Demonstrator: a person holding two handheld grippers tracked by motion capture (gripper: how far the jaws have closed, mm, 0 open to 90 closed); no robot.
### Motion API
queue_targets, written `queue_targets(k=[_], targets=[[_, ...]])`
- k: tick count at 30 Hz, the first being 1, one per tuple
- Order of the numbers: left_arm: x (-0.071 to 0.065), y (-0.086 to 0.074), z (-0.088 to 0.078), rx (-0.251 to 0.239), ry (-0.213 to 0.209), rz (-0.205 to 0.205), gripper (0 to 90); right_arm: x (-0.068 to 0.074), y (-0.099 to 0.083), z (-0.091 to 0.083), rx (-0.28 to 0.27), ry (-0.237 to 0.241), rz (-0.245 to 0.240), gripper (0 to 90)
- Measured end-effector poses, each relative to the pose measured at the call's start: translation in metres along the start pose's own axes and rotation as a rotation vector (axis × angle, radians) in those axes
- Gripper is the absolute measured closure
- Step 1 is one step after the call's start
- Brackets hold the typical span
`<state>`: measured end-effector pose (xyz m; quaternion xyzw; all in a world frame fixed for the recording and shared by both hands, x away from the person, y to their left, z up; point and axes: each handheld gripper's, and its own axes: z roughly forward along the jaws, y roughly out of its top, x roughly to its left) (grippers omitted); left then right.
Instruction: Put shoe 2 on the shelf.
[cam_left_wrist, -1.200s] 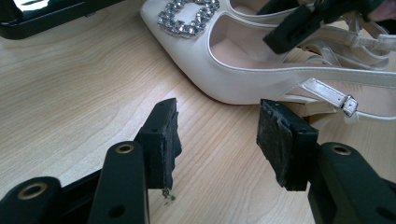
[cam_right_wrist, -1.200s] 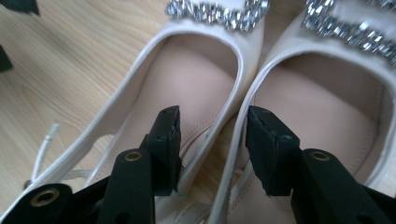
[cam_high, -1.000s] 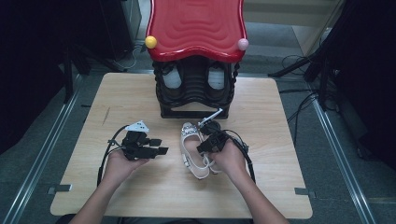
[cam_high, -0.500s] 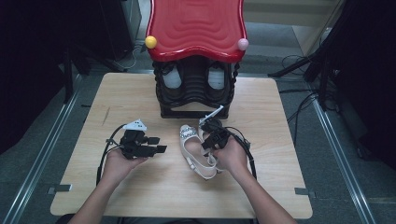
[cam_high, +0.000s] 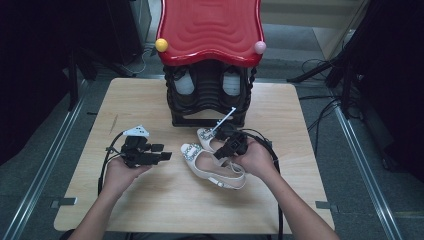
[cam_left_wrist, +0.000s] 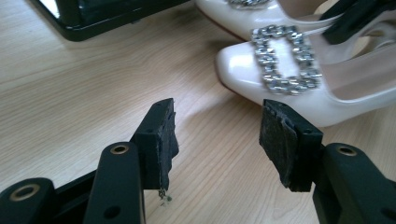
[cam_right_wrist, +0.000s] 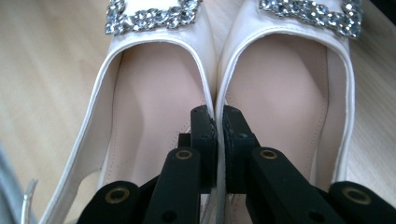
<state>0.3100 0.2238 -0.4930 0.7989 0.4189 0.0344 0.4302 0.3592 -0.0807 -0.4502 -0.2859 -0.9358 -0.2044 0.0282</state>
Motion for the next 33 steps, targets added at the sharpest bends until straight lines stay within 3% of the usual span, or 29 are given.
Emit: queue_targets(k=[3, 10, 13, 17, 21, 25, 30, 33], targets=[[0.003, -0.001, -0.003, -0.005, 0.006, -0.005, 45.6, 0.005, 0.005, -0.011, -0.002, 0.027, -0.093, 86.3], [0.012, -0.003, -0.01, -0.024, 0.027, -0.026, 45.8, 0.01, 0.016, -0.044, -0.023, 0.054, -0.252, 86.2], [0.015, -0.004, -0.01, -0.022, 0.032, -0.044, 46.1, 0.01, 0.021, -0.06, -0.044, 0.081, -0.303, 86.1], [0.017, -0.005, -0.009, -0.009, 0.036, -0.04, 46.3, 0.014, 0.032, -0.086, -0.053, 0.068, -0.369, 86.1], [0.018, -0.006, -0.008, 0.0, 0.036, -0.041, 46.4, 0.015, 0.045, -0.115, -0.107, 0.112, -0.364, 86.2], [0.019, -0.007, -0.007, 0.001, 0.039, -0.046, 46.4, 0.016, 0.055, -0.142, -0.215, 0.158, -0.353, 86.2], [0.019, -0.007, -0.006, -0.004, 0.043, -0.051, 46.4, 0.018, 0.068, -0.173, -0.328, 0.159, -0.333, 86.2], [0.019, -0.007, -0.006, 0.004, 0.037, -0.047, 46.4, 0.016, 0.079, -0.196, -0.408, 0.169, -0.295, 86.2]])
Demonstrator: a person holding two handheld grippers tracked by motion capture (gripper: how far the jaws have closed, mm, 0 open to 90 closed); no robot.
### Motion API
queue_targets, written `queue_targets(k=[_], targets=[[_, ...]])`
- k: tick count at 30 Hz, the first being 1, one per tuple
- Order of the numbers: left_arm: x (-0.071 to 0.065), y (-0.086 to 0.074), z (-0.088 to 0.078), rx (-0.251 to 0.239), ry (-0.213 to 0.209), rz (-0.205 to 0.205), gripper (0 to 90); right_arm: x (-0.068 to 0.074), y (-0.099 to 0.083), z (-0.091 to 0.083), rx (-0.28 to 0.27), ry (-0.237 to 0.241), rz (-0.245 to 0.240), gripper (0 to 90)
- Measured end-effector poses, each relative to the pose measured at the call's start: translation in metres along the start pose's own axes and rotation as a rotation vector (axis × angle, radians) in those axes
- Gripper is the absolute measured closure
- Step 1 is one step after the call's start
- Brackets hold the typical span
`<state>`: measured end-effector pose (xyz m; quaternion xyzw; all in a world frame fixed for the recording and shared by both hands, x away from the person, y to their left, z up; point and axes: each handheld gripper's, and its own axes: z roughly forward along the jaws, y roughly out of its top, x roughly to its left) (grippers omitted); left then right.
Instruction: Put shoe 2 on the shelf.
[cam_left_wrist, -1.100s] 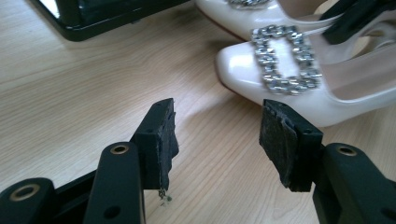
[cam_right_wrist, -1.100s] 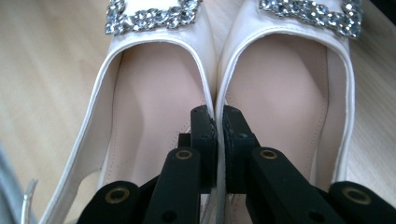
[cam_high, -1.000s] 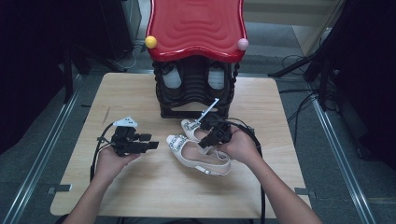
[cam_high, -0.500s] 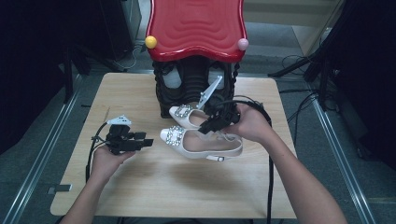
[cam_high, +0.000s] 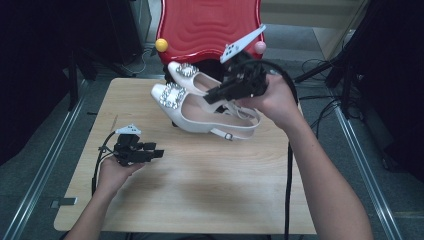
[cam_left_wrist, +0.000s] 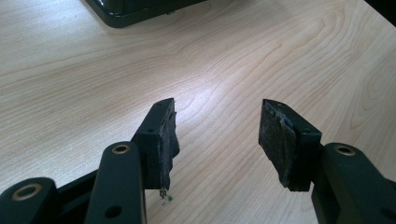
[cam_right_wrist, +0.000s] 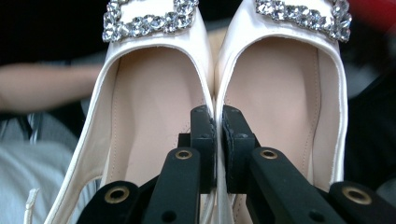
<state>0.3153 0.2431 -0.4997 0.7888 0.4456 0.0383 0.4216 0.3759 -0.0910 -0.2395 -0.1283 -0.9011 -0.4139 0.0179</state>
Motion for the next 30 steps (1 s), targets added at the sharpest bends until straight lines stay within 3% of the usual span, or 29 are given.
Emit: queue_targets(k=[5, 14, 18, 24, 30], targets=[[0.0, 0.0, 0.001, 0.004, 0.003, 0.003, 46.4, -0.008, 0.023, -0.02, -0.129, -0.037, 0.063, 86.3], [0.0, -0.001, 0.003, 0.015, 0.004, 0.011, 46.4, -0.035, 0.058, -0.032, -0.303, -0.075, 0.255, 86.3], [0.0, -0.001, 0.001, 0.009, 0.007, 0.018, 46.4, -0.047, 0.072, -0.035, -0.39, -0.137, 0.381, 86.3], [0.001, -0.001, 0.002, 0.009, -0.003, 0.014, 46.4, -0.064, 0.088, -0.04, -0.445, -0.237, 0.511, 86.3], [0.0, -0.001, 0.002, 0.0, -0.009, 0.007, 46.4, -0.081, 0.093, -0.044, -0.505, -0.325, 0.635, 86.3]])
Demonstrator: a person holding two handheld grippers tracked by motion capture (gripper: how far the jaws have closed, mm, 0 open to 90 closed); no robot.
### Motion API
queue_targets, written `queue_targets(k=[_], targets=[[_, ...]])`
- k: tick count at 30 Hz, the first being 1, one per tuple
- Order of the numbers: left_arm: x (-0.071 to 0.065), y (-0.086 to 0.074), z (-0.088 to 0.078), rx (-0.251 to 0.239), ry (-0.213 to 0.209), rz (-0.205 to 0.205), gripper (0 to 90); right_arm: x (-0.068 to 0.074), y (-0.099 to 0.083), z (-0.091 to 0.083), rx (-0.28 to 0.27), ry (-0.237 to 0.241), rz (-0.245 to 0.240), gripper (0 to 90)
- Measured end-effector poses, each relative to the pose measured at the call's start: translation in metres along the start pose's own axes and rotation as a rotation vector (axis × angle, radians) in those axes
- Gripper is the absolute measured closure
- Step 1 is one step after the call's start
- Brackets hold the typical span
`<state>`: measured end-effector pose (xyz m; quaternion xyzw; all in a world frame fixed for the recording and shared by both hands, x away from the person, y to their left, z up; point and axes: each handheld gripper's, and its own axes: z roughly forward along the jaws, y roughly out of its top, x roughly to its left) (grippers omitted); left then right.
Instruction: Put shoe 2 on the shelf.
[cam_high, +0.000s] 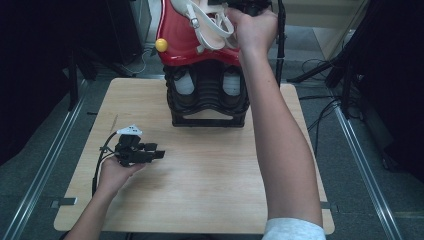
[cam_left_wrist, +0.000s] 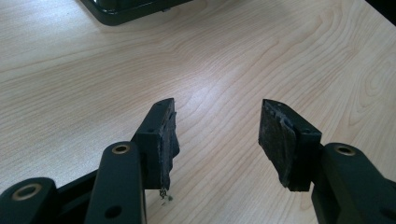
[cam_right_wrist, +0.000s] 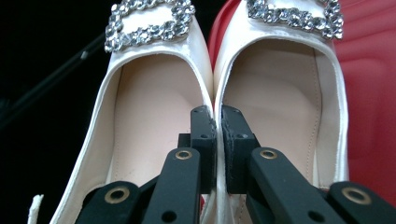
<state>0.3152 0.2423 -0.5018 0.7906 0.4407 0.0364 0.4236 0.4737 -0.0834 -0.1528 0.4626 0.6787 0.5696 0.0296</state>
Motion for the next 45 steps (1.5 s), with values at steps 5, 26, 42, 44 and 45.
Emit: queue_targets(k=[5, 26, 42, 44, 45], targets=[[0.001, 0.0, -0.002, -0.013, -0.014, -0.008, 46.4, -0.008, 0.009, 0.004, -0.067, -0.077, 0.076, 86.3], [0.001, 0.0, -0.003, -0.035, -0.03, -0.017, 46.5, -0.015, 0.004, 0.034, -0.163, -0.271, 0.157, 85.9], [-0.001, -0.001, -0.001, -0.021, -0.03, -0.011, 46.4, -0.009, -0.003, 0.045, -0.184, -0.235, 0.101, 76.7], [-0.002, -0.001, -0.001, -0.016, -0.031, -0.003, 46.3, -0.009, -0.002, 0.041, -0.18, -0.222, 0.104, 73.4], [-0.002, -0.001, -0.001, -0.017, -0.03, -0.003, 46.3, -0.009, -0.002, 0.038, -0.182, -0.218, 0.1, 71.7]])
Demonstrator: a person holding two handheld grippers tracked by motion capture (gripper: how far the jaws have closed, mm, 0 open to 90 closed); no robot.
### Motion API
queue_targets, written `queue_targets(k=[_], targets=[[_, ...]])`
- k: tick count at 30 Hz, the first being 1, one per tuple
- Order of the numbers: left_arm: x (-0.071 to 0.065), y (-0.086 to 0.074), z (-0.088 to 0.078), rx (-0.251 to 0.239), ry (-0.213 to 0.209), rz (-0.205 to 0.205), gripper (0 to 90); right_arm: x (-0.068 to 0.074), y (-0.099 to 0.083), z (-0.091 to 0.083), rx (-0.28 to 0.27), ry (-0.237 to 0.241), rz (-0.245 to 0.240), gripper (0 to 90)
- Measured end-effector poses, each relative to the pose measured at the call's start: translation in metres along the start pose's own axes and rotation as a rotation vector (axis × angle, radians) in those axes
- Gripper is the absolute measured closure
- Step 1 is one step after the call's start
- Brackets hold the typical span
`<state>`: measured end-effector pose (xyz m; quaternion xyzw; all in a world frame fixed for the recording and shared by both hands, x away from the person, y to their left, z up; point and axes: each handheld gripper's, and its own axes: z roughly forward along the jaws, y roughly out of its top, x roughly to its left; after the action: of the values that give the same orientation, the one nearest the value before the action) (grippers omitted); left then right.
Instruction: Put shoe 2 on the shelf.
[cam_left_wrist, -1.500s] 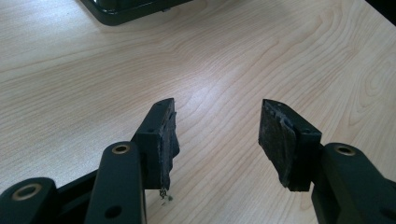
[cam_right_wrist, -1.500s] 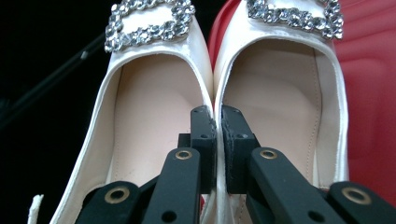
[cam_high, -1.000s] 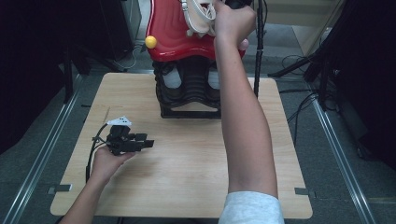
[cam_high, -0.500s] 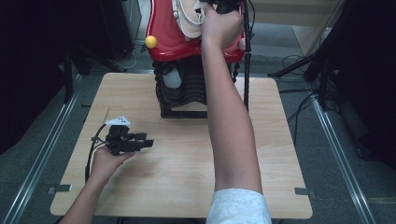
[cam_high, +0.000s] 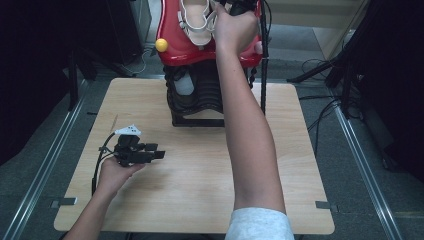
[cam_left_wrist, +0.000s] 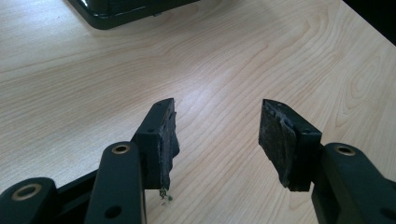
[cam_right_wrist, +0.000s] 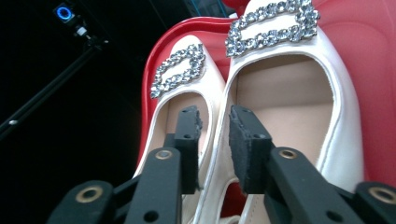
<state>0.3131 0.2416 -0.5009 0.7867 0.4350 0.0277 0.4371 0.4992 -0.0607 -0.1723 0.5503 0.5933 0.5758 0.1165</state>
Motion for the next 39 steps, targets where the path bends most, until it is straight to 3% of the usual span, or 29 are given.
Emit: queue_targets(k=[4, 10, 21, 27, 32, 39], targets=[[0.0, -0.001, 0.0, 0.015, 0.019, 0.01, 46.1, -0.003, 0.002, -0.008, -0.006, 0.03, -0.042, 67.0], [0.002, -0.001, 0.0, 0.028, 0.029, 0.02, 45.8, -0.01, 0.006, -0.02, 0.016, 0.037, -0.062, 63.3], [0.0, -0.002, 0.002, 0.035, 0.027, 0.031, 45.3, -0.024, 0.008, -0.036, 0.026, 0.053, -0.081, 54.7], [0.001, -0.002, 0.002, 0.033, 0.03, 0.034, 45.1, -0.033, 0.006, -0.04, 0.064, 0.075, -0.067, 52.5], [0.0, -0.002, 0.002, 0.036, 0.031, 0.041, 44.9, -0.041, 0.006, -0.047, 0.071, 0.047, -0.102, 51.6], [-0.001, -0.002, 0.003, 0.036, 0.033, 0.047, 44.6, -0.058, 0.004, -0.064, 0.054, 0.047, -0.095, 50.3]])
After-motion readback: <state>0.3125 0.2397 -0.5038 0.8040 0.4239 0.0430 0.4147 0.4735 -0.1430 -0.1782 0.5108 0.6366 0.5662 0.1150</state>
